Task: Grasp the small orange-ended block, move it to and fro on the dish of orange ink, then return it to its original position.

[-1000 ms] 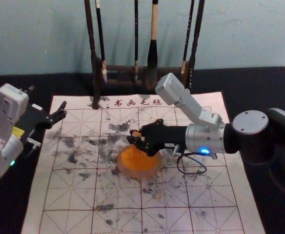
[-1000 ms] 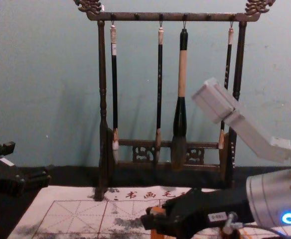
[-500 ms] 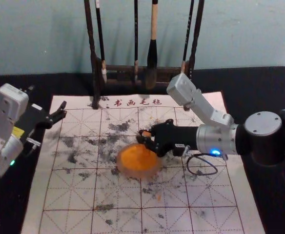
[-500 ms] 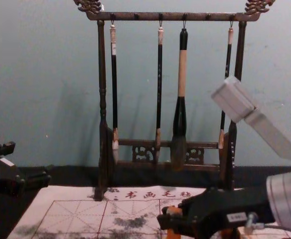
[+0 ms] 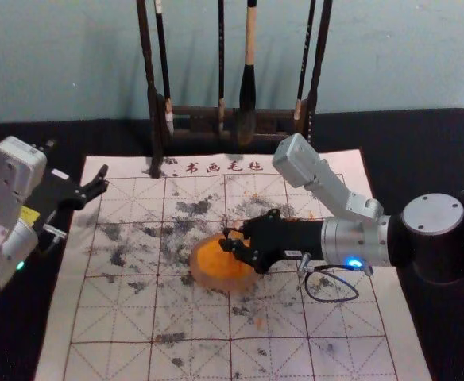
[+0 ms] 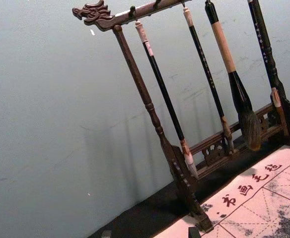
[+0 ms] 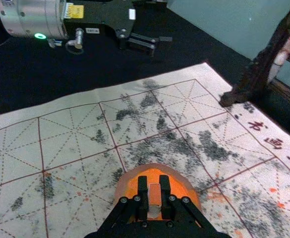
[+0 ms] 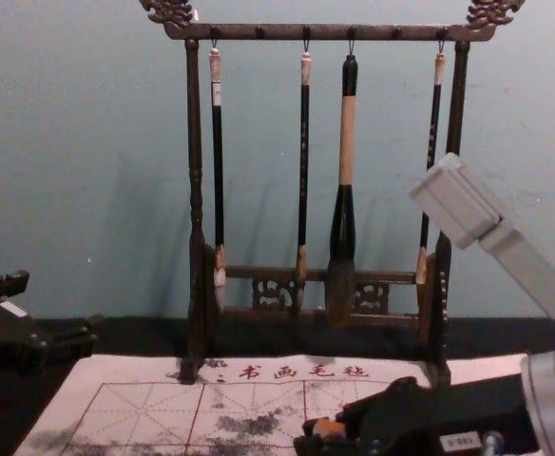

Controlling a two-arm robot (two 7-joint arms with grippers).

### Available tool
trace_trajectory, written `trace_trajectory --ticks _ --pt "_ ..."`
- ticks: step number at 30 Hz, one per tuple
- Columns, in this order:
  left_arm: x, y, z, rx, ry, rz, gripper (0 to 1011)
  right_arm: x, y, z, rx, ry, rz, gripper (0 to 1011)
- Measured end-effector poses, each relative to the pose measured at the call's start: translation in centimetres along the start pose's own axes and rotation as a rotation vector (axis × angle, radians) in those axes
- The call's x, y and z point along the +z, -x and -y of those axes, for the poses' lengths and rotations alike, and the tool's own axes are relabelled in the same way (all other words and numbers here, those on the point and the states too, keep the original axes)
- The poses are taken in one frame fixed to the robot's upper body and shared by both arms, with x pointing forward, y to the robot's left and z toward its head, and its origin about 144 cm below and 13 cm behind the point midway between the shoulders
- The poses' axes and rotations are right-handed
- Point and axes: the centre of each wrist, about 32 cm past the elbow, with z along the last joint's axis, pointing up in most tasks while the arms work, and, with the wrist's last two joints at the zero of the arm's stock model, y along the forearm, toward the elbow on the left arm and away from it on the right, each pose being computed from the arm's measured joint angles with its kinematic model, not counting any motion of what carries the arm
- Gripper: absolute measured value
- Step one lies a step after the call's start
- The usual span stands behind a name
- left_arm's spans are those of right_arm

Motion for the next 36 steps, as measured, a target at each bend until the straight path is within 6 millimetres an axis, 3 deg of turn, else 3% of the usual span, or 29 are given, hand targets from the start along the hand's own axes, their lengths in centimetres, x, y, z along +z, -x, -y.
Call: trace_trajectory --ticks 23,36 --pt "0.0 0.0 0.0 0.000 0.000 0.000 1001 0.9 -0.4 -2.9 0.001 -0.011 0.005 109" --pt "0.0 0.0 0.0 0.000 0.000 0.000 1001 0.9 -1.5 -2.5 -0.056 -0.008 0.002 109"
